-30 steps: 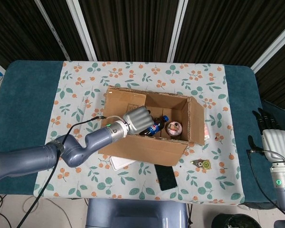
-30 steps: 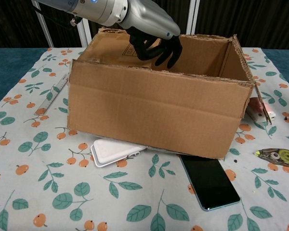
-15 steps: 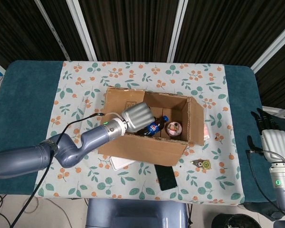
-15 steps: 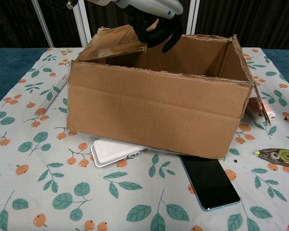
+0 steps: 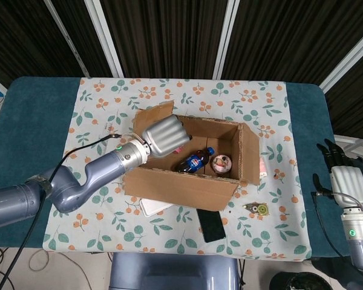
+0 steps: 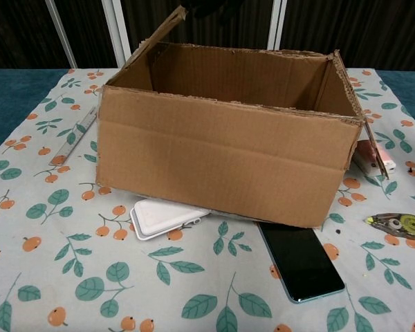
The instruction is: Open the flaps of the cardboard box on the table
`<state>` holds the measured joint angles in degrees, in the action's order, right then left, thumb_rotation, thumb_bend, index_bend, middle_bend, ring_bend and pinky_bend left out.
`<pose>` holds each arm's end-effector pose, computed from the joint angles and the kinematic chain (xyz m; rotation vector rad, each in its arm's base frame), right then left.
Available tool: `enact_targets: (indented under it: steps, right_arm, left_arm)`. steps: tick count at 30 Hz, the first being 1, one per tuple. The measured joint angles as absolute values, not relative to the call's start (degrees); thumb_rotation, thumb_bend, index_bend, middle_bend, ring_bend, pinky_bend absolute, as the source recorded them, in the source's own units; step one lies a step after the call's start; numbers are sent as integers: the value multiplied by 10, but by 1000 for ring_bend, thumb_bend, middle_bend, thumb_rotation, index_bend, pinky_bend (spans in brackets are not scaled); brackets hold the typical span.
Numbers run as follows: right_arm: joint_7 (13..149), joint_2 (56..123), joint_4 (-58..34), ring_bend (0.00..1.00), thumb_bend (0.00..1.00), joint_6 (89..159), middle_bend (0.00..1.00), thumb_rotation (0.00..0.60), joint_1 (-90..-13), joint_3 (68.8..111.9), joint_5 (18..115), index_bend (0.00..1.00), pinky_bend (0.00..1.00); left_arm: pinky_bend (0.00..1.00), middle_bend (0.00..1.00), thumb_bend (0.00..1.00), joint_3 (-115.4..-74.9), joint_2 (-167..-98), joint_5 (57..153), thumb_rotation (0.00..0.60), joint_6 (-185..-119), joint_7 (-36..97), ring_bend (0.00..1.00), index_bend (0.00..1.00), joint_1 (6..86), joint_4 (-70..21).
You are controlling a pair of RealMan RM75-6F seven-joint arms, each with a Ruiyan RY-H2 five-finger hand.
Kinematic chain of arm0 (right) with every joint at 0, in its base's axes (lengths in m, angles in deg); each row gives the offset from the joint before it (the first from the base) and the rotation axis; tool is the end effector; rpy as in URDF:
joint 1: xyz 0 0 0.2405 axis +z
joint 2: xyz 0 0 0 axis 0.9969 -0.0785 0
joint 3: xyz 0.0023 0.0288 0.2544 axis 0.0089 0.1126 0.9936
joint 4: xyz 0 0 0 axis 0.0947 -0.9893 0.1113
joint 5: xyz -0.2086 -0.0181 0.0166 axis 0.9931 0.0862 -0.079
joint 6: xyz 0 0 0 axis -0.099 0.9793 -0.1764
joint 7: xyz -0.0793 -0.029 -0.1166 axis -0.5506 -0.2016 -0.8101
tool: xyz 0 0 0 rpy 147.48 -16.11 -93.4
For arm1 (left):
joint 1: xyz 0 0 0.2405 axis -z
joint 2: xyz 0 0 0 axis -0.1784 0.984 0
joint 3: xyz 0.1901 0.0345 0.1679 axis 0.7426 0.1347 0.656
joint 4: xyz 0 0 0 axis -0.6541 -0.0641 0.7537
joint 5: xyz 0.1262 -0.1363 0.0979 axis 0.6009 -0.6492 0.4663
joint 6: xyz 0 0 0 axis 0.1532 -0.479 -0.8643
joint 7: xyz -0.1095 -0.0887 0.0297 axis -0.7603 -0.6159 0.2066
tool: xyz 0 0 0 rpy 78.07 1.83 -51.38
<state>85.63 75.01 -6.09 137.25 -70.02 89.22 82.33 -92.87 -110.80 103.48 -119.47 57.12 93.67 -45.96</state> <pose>-0.3178 -0.2675 0.1645 1.3452 -0.8648 0.9757 0.0539 0.4002 0.0806 -2.3463 -0.0530 -0.7029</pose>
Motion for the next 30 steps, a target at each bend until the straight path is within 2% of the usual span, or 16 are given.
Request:
enact_targets:
  steps: [13, 30]
  right_arm:
    - [866, 752, -60, 78, 525, 1372, 27, 600, -702, 896, 824, 115, 232]
    - [873, 750, -52, 78, 525, 1373, 28, 600, -705, 899, 826, 115, 232]
  left_arm:
    - [512, 563, 855, -936, -997, 1084, 600, -1222, 537, 453, 442, 887, -540]
    - [514, 562, 854, -920, -885, 1166, 600, -1258, 495, 453, 442, 779, -603]
